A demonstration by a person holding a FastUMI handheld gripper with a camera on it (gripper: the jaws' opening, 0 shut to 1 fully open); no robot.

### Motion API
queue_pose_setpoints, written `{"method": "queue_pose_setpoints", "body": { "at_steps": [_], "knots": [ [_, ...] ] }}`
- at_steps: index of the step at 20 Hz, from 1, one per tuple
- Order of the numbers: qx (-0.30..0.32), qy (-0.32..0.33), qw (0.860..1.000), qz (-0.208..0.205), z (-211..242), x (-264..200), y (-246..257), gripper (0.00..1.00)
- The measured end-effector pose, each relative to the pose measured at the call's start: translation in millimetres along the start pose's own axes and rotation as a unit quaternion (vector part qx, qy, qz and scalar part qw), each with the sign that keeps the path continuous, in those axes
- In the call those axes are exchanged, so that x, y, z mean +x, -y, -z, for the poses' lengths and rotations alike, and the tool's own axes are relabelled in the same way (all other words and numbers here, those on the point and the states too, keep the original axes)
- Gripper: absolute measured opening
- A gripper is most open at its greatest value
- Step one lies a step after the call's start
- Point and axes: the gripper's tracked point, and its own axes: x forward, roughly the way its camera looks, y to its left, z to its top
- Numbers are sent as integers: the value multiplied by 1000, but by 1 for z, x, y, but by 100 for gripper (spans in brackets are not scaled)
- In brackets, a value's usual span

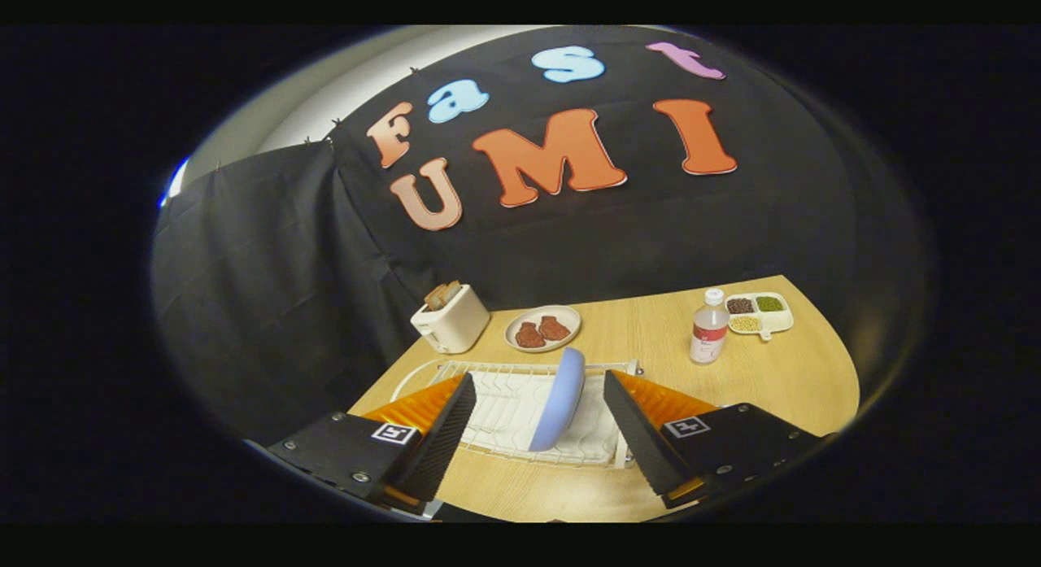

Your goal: Take the plate from the dish rack, then take the spoon from the basket and place it into the plate.

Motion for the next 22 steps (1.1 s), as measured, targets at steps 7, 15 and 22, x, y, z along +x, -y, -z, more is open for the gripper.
{"method": "queue_pose_setpoints", "body": {
  "at_steps": [7,15,22],
  "knots": [
    [-6,-87,996,27,14,43,7,84],
    [-6,-198,979,52,56,88,16,71],
    [2,-263,961,89,75,104,29,44]
  ]
}}
